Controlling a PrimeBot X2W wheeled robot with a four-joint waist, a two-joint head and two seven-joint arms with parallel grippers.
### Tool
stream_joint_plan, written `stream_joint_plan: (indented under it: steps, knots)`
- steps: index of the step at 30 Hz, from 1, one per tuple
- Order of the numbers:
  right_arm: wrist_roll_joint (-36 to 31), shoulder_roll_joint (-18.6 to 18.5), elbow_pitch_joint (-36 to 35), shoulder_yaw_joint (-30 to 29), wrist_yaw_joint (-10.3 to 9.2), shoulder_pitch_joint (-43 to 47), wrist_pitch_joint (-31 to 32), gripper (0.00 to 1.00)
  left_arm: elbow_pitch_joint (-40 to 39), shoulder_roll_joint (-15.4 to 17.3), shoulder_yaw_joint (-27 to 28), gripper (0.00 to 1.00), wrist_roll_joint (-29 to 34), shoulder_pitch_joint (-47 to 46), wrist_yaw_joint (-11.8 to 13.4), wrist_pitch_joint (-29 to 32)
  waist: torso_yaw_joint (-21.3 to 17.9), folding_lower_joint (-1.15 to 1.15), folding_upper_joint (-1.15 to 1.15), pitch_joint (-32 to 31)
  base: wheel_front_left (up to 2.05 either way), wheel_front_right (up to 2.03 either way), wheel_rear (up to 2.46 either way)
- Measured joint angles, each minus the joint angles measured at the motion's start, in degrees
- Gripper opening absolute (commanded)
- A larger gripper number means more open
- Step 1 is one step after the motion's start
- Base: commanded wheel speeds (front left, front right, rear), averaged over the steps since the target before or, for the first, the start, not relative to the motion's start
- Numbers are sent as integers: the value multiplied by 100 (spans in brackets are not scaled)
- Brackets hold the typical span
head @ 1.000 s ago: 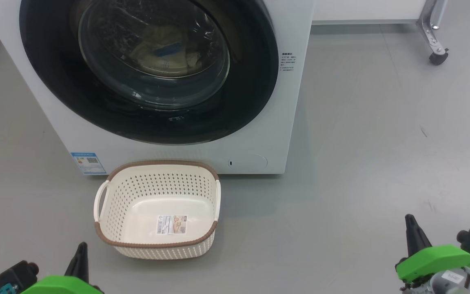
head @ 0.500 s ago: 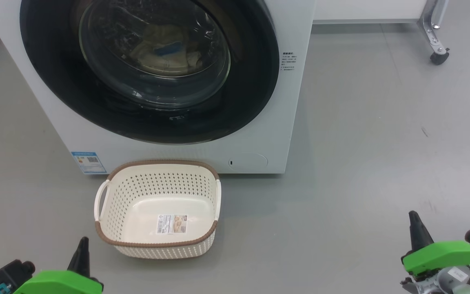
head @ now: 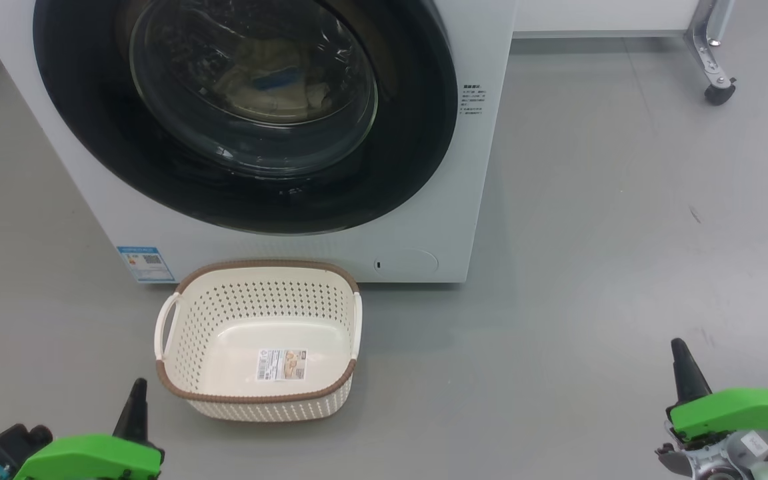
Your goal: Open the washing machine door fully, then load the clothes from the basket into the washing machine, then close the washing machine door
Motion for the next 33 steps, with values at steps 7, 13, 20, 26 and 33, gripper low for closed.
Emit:
stream_joint_plan:
  steps: [7, 13, 20, 26, 33]
  knots:
    - [431, 0, -87, -23, 0, 0, 104, 0, -100, -69, 110, 0, -330, 6, 0, 107, 6, 0, 0, 6, 0, 0, 0]
    - [810, 1, -180, -38, -1, 0, 205, 0, -209, -135, 188, 0, -623, 77, 0, 210, 11, 0, 0, 10, 0, 0, 0]
    - [1243, 1, -267, -67, -1, 0, 321, 0, -322, -207, 301, 0, -957, 79, 0, 341, 17, 0, 0, 16, 0, 0, 0]
    - [1616, 2, -355, -98, -1, 0, 428, 0, -428, -275, 387, 0, -1245, 87, 0, 410, 22, 0, 0, 21, 0, 0, 0]
    - [2043, 2, -441, -126, -2, 0, 511, 0, -534, -344, 491, 0, -1579, 94, 0, 555, 28, 0, 0, 26, 0, 0, 0]
